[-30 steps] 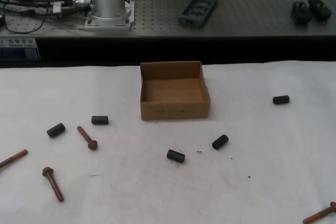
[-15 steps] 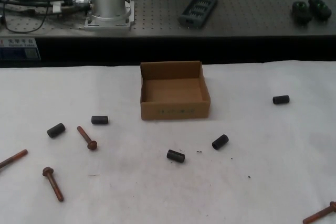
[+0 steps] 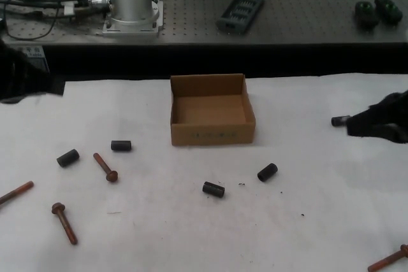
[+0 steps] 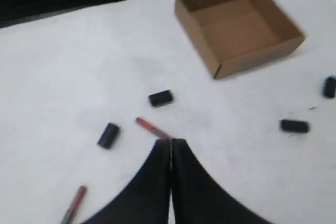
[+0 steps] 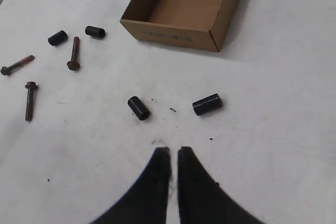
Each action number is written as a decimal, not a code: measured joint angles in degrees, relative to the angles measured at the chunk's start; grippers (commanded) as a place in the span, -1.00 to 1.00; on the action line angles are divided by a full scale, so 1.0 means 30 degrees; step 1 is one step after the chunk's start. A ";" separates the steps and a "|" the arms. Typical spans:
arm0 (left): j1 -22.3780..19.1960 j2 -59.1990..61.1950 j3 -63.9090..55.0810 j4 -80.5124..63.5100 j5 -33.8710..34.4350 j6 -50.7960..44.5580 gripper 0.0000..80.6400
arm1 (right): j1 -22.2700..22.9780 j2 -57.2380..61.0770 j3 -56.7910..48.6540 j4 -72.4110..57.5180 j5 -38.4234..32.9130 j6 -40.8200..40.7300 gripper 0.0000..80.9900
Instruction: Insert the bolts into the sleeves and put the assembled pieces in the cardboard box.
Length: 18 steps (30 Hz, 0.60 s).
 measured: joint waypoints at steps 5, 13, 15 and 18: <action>0.0043 0.2036 -0.0852 0.1341 -0.2279 0.3752 -0.99 | 0.1150 0.2620 -0.1293 0.0250 0.0295 -0.0215 -0.36; 0.0043 0.4395 -0.0873 -0.0091 -0.2630 0.6217 -0.99 | 0.2532 0.7385 -0.4824 0.1303 0.0867 0.5517 -0.36; 0.0043 0.4715 -0.0873 -0.0199 -0.2630 0.6216 -0.99 | 0.2818 0.8496 -0.5456 0.1640 0.1281 0.6221 -0.33; 0.0043 0.5114 -0.0873 -0.0239 -0.2630 0.6216 -0.99 | 0.3140 1.0040 -0.6138 0.2110 0.1687 0.7004 -0.13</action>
